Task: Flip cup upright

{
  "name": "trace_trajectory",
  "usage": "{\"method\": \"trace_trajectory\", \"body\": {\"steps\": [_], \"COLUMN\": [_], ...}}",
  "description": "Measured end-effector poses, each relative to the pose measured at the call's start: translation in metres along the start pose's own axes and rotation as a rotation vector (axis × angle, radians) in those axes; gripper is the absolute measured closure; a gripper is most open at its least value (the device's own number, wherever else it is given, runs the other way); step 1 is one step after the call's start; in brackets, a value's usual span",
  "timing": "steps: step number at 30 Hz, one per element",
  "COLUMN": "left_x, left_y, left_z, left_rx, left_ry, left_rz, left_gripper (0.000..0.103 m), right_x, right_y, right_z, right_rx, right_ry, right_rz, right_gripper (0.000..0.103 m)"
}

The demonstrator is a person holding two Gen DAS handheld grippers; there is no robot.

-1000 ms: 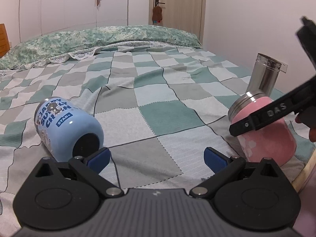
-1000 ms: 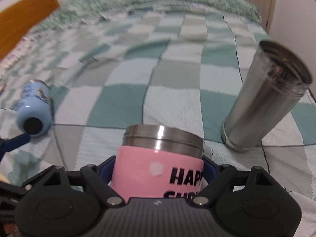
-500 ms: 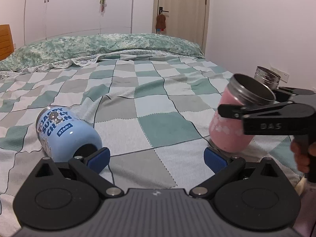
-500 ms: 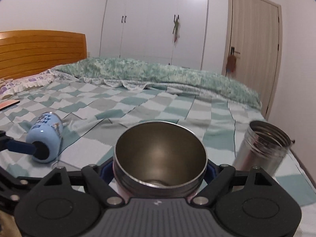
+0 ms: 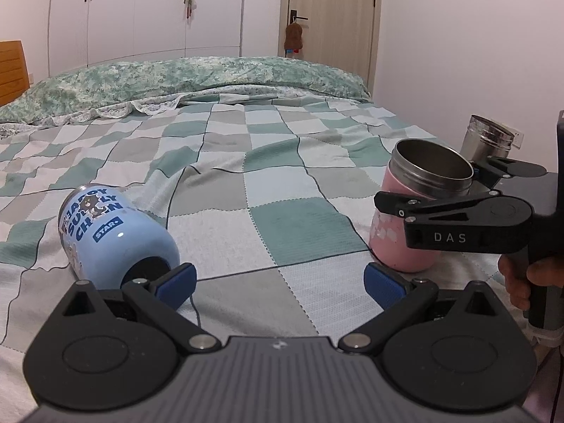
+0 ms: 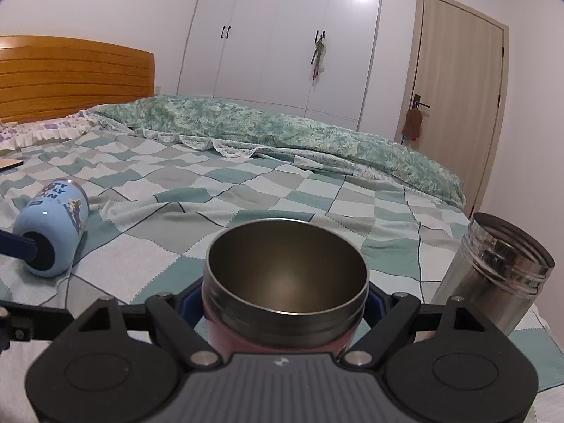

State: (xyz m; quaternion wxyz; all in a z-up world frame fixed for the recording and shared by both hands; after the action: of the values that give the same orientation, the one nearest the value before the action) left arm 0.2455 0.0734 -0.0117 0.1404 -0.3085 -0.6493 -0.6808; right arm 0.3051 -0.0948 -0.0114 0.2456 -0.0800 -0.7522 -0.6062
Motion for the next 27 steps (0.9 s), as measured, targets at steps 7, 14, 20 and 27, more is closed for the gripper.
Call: {"method": "trace_trajectory", "body": {"steps": [7, 14, 20, 27], "left_x": [0.011, 0.056, 0.104, 0.131], "left_y": [0.002, -0.001, -0.018, -0.058], "left_z": [-0.003, -0.016, -0.042, -0.071], "left_rx": [-0.007, 0.0, 0.017, 0.038], "left_ry": [0.009, 0.039, 0.084, 0.11], "left_rz": [-0.019, -0.1, -0.199, -0.284], "left_gripper": [0.0, 0.0, 0.0, 0.0], "right_x": [0.018, 0.084, 0.146, 0.192], "right_y": [-0.002, -0.001, -0.018, -0.065], "right_z": [-0.001, -0.009, -0.016, -0.018], "right_rx": [-0.03, -0.04, -0.045, -0.022], "right_ry": [0.049, 0.079, 0.104, 0.106], "right_rz": [-0.023, -0.133, -0.188, -0.222], "right_gripper": [0.009, 0.0, 0.0, 0.0]}}
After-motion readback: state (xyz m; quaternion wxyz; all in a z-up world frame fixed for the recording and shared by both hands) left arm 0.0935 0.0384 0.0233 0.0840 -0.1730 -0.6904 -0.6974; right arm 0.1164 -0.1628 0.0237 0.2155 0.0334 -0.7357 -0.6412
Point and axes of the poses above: each gripper's, at about its wrist camera, not at the fingertips, and x roughly against the way its jaws point, z to its left, y to its top, the point moved 6 cm from there along -x, roughly the way its jaws point, and after that the axes turned 5 degrees about z, right-handed, at the moved point
